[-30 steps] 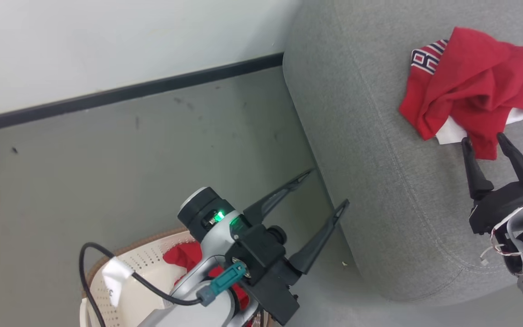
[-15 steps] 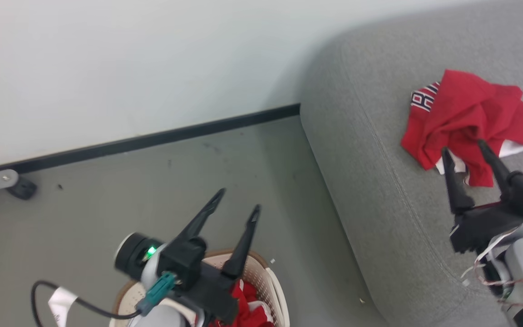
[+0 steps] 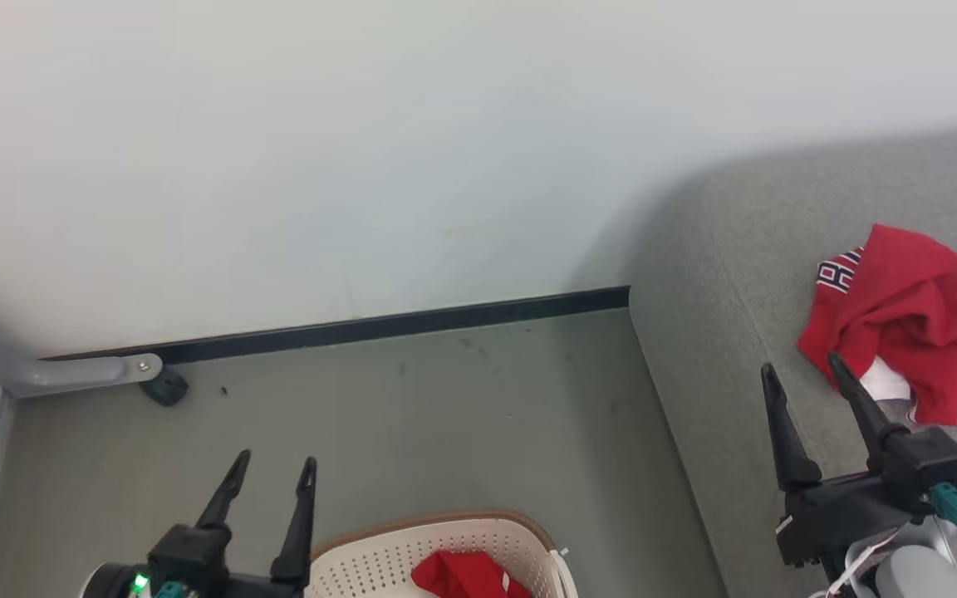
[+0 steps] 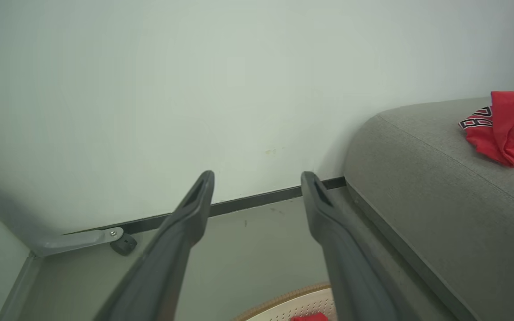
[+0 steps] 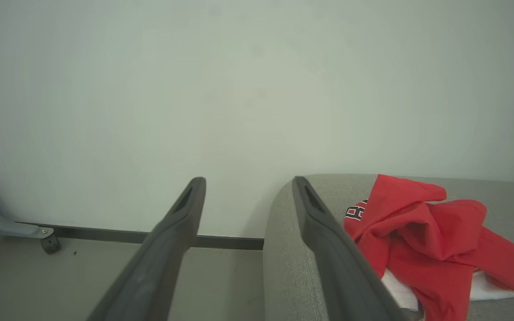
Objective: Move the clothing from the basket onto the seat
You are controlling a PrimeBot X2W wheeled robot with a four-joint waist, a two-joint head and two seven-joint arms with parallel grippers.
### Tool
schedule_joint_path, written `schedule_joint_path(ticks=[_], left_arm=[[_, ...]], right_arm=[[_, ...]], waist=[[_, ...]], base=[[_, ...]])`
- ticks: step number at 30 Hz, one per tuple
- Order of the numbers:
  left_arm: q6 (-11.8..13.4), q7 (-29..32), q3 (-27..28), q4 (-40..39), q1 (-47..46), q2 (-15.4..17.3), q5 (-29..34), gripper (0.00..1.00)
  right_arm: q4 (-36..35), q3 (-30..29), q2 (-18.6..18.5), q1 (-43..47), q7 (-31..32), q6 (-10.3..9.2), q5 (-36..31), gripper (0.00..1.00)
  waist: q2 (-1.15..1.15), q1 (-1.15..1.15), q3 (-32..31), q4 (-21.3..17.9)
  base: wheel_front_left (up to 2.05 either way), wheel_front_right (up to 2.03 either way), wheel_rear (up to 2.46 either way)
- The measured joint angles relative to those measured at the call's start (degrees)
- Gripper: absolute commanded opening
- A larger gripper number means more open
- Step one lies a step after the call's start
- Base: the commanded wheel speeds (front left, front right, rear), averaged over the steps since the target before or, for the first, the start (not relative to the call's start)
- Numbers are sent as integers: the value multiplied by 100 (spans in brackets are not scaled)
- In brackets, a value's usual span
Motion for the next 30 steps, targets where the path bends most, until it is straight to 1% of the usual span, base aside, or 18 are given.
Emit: schedule_joint_path(ticks=[3, 12, 21, 22, 26, 30], left_arm=[[33, -8, 219, -2, 225, 70, -30, 100], [105, -36, 794, -183, 788, 69, -98, 100], [125, -40, 1227, -431, 1107, -15, -90, 100], [125, -40, 1312, -474, 1110, -49, -70, 100], [125, -41, 1505, -526, 1157, -210, 20, 100], [126, -41, 1619, -577, 1226, -272, 90, 100]], right_arm=[[-201, 19, 37, 241, 0, -96, -71, 100], [-653, 79, 264, 818, 0, -224, -149, 100], [-922, 60, 433, 1321, 0, -299, -151, 100], [-970, 31, 477, 1425, 0, -346, -151, 100], [-1036, -5, 554, 1614, 1, -365, -151, 100], [-1072, 2, 681, 1687, 1, -390, -153, 100]], waist=[[0, 0, -162, 139], [0, 0, -553, 389], [0, 1, -673, 418], [0, 1, -671, 411], [0, 1, -657, 398], [1, 1, -636, 390]], base=[[0, 0, 0], [0, 0, 0], [0, 0, 0], [0, 0, 0], [0, 0, 0], [0, 0, 0]])
